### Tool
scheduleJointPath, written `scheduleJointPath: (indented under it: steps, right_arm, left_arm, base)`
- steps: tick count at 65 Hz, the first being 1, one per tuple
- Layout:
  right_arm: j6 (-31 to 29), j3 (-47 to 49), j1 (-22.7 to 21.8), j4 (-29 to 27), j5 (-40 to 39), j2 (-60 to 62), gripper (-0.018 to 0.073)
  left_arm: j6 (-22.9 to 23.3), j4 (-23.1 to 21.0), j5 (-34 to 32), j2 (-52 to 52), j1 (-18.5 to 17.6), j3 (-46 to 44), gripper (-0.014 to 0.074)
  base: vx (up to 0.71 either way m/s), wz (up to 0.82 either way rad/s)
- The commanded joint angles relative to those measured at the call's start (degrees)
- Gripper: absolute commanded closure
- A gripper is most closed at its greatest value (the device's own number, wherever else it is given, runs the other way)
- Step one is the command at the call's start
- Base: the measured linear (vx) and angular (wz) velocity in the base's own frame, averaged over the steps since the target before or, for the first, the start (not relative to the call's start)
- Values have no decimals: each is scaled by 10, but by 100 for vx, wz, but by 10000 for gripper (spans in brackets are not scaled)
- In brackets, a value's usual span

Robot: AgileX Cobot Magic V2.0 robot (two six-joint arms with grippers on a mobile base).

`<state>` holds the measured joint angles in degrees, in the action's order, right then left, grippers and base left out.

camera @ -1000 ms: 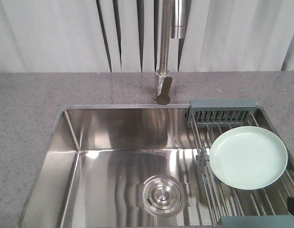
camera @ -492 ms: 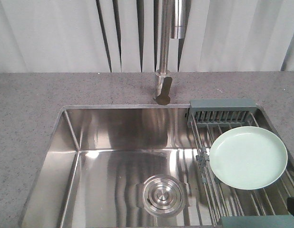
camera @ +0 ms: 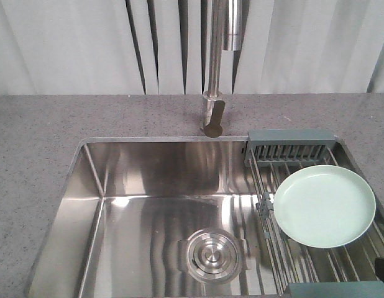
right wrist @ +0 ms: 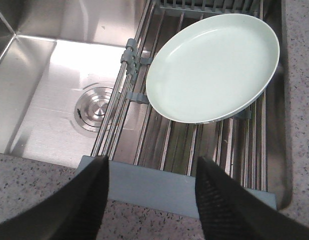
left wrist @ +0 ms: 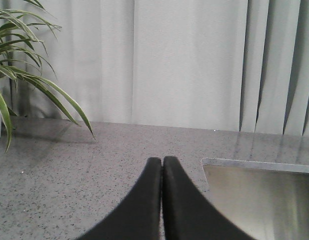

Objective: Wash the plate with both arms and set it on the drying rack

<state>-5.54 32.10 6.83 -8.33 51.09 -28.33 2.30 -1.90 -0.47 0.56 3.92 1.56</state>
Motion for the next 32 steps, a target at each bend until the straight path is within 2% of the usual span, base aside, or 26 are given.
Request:
scheduleJointPath:
  steps: [1, 32]
  right_arm:
    - [-4, 13, 1, -1, -34, -3, 177]
    - [-4, 13, 1, -1, -34, -3, 177]
  left_arm:
    - [-5, -6, -44, 10, -3, -14, 603]
    - [-5, -6, -43, 9, -3, -16, 603]
  base:
    - [0, 0]
    - [0, 0]
